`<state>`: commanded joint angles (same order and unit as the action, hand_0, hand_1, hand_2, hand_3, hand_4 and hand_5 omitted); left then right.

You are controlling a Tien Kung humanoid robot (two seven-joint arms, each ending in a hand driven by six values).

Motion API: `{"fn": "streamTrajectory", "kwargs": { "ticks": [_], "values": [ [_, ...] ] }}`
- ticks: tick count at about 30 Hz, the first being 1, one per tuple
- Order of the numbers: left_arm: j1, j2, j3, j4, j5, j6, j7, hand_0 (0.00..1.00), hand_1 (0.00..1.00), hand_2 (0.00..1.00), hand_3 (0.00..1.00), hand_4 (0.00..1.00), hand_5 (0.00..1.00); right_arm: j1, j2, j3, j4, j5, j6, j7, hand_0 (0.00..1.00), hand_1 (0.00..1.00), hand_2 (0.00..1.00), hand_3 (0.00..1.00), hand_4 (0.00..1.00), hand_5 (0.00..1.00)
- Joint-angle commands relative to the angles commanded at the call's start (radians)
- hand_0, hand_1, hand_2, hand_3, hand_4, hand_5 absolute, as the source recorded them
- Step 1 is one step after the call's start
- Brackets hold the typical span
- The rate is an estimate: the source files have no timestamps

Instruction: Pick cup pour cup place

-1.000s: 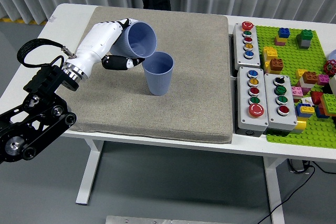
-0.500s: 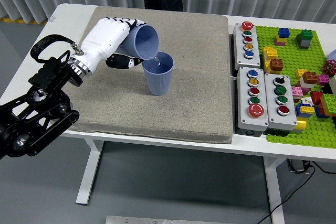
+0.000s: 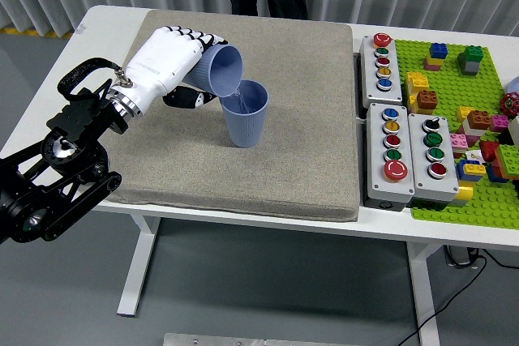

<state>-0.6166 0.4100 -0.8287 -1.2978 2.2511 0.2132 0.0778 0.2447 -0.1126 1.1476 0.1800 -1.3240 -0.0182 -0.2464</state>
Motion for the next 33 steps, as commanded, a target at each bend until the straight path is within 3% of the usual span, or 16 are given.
{"fn": "streamTrajectory", "kwargs": {
  "ticks": [25,33],
  "values": [
    [-0.028,0.011,0.041,0.000,0.018,0.023,0.012,0.607,0.574,0.598,0.608,0.680,0.107,-0.002,0.000,0.007,0.000,-0.008,0.001,-0.001,0.684,0.649,0.571,0.579,0.002,0.009],
    [-0.047,0.003,0.070,0.027,0.008,0.035,0.014,0.607,0.574,0.597,0.605,0.679,0.107,-0.005,0.000,0.004,0.000,-0.006,0.001,-0.002,0.684,0.649,0.571,0.578,0.002,0.008]
  ]
}}
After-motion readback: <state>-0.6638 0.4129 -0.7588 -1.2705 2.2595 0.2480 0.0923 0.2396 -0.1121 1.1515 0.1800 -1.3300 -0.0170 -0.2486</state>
